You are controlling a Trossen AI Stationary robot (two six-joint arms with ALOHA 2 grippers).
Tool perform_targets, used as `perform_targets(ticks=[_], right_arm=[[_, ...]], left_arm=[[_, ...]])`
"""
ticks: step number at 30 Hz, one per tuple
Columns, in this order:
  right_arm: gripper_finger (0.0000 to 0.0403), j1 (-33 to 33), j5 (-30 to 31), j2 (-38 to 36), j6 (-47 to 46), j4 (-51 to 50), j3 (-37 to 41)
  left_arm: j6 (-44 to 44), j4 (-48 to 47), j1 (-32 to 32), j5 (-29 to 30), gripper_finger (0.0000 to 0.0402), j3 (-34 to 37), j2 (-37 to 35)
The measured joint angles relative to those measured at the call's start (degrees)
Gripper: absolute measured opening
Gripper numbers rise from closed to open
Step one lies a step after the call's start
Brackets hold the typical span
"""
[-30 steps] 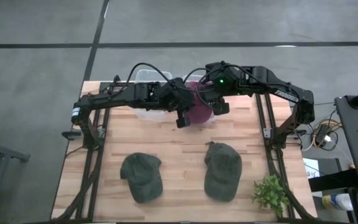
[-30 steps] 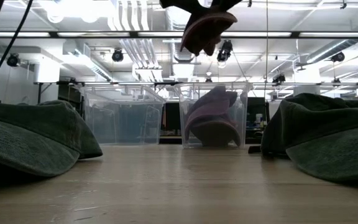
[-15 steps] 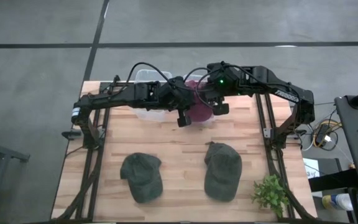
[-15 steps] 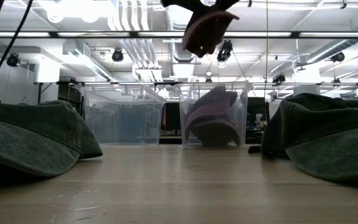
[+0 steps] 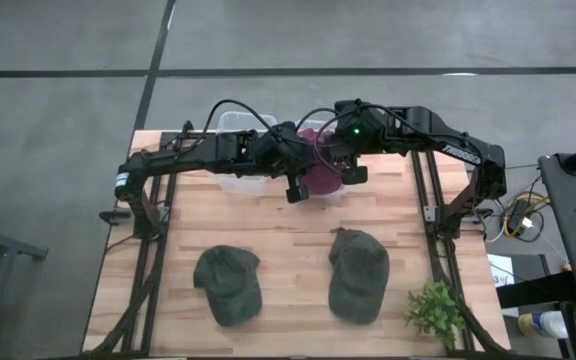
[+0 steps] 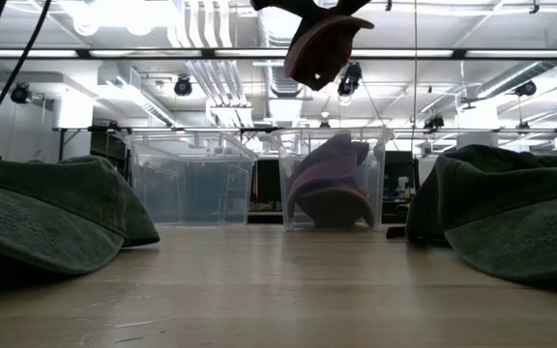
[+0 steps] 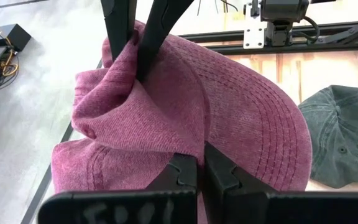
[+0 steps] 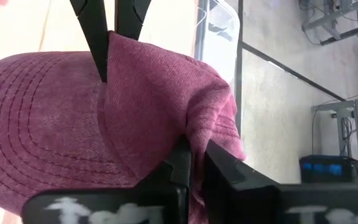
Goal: Pick & Place hat
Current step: Put the red cap into the right transparent bin
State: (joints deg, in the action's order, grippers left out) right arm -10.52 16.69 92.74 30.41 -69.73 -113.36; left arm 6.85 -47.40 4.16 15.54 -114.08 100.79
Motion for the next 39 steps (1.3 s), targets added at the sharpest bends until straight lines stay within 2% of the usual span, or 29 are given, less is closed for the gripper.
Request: perform_targets(ticks=[12, 17, 21, 39], right_arm=[[0.0038, 0.0, 0.0, 0.0, -0.1, 0.0, 0.0], [0.0017, 0.0, 0.1, 0.0, -0.4, -0.2, 0.0], [0.0011, 0.1, 3.2, 0.0, -1.4, 0.0, 0.0], [0.0008, 0.0, 4.7, 0.0, -2.8, 0.0, 0.0]], left_arm=[[0.0, 0.0, 0.0, -0.1, 0.0, 0.0, 0.0], [0.0, 0.0, 0.0, -0.2, 0.0, 0.0, 0.0], [0.0, 0.4, 0.0, 0.0, 0.0001, 0.0, 0.0], [1.1, 0.0, 0.0, -0.3, 0.0077, 0.0, -0.2]])
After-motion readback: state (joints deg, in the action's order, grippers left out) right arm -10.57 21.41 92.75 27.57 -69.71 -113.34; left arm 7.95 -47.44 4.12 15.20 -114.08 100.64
